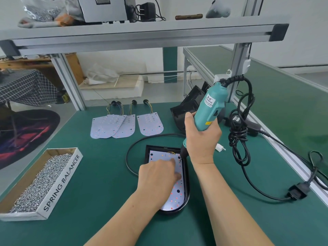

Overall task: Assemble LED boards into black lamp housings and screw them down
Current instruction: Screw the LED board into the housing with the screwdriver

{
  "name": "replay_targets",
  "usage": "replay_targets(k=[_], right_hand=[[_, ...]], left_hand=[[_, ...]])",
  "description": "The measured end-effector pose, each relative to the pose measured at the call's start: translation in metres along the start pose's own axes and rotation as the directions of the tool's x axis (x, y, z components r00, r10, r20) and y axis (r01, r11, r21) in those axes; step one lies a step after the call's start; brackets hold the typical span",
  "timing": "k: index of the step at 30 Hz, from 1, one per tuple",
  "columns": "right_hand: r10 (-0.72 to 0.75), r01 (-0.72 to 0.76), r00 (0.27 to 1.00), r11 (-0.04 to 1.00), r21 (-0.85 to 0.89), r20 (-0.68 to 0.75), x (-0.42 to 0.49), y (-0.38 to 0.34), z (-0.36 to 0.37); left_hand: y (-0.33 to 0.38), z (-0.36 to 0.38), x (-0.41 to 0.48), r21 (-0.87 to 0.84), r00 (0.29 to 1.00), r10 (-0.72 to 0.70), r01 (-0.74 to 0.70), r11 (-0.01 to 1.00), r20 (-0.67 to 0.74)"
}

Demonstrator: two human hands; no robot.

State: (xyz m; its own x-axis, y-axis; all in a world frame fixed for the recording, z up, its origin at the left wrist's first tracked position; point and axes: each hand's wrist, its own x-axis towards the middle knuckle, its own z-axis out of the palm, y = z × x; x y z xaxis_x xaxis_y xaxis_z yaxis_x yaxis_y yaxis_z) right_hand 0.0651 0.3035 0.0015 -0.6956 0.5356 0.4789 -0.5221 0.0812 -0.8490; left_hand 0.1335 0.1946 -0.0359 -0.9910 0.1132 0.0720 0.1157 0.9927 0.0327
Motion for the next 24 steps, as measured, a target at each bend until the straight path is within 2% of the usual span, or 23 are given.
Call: replay_targets(k=[4,12,17,21,24], right_hand=[[0.004,-0.005,0.999,1.000,0.005,0.052,-0.002,0.001,0.002],[0.164,-0.165,0.986,0.986,0.009,0.034,0.002,0.003,0.000],[0.095,-0.099,0.993,0.994,0.052,0.071,-0.003,-0.011,-0.010],[0.076,-0.065,0.995,0.986,0.154,-0.062,-0.004,-0.037,-0.025],[0.174,-0.131,0.969,0.964,0.230,-0.178,-0.011,-0.046,-0.036]], left_hand=[[0.002,0.001,-0.002,0.026,1.000,0.004,-0.003,1.000,-0.016],[0.003,-0.004,-0.004,0.040,1.000,0.014,-0.015,0.999,0.010],[0.002,-0.008,-0.007,0.000,0.999,-0.021,0.021,1.000,0.024],[0.005,-0.012,-0.008,-0.029,0.997,-0.030,0.033,0.999,0.073],[0.005,-0.018,-0.010,-0.277,0.984,-0.068,0.112,0.954,0.164]])
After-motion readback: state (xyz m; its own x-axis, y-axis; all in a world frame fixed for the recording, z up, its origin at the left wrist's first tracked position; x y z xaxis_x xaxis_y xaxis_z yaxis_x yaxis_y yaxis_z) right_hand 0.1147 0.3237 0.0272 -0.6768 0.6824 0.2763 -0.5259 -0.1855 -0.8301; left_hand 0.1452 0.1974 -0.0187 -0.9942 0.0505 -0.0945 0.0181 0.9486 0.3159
